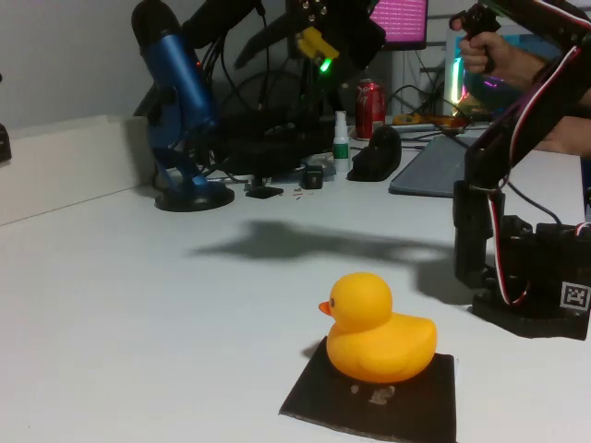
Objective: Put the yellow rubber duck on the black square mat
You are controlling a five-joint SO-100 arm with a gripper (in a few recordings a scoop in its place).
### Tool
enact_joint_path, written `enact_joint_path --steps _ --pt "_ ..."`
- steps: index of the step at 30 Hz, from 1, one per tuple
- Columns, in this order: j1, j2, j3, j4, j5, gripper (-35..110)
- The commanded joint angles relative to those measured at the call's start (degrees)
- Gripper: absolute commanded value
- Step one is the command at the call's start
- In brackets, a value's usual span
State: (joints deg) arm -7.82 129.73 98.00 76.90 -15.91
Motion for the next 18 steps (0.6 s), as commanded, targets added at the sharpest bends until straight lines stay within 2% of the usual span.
enact_joint_path --steps 1,5,9,13,18 --pt "6.94 2.11 -2.02 0.7 1.14 31" --pt "16.35 2.11 -1.67 0.88 9.32 31" --pt "21.36 2.29 0.18 0.97 16.88 31" --pt "21.53 9.49 10.11 0.09 18.02 28" --pt "21.27 27.07 24.96 -4.39 18.46 15"
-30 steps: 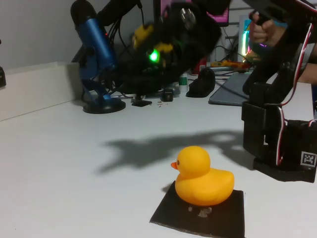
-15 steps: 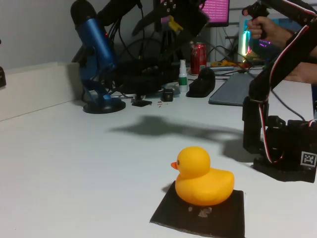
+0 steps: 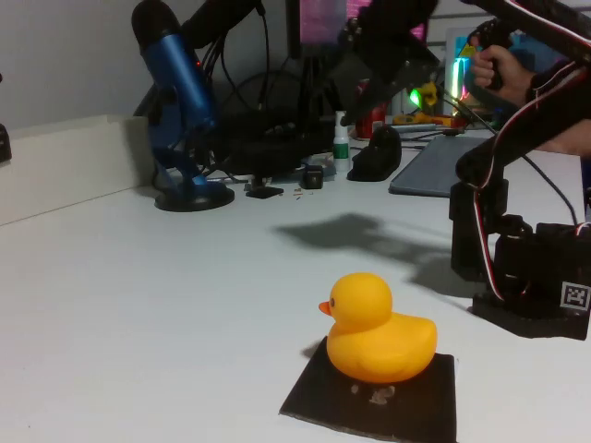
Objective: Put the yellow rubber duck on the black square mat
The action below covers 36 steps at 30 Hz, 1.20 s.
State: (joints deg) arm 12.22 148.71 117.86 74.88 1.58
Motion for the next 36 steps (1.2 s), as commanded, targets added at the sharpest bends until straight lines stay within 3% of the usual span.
enact_joint_path --steps 1,12,36 --pt "1.23 11.87 8.35 -4.31 0.7 12" --pt "1.23 40.17 45.0 -15.56 0.35 6" --pt "1.49 43.95 54.32 -15.47 0.44 5"
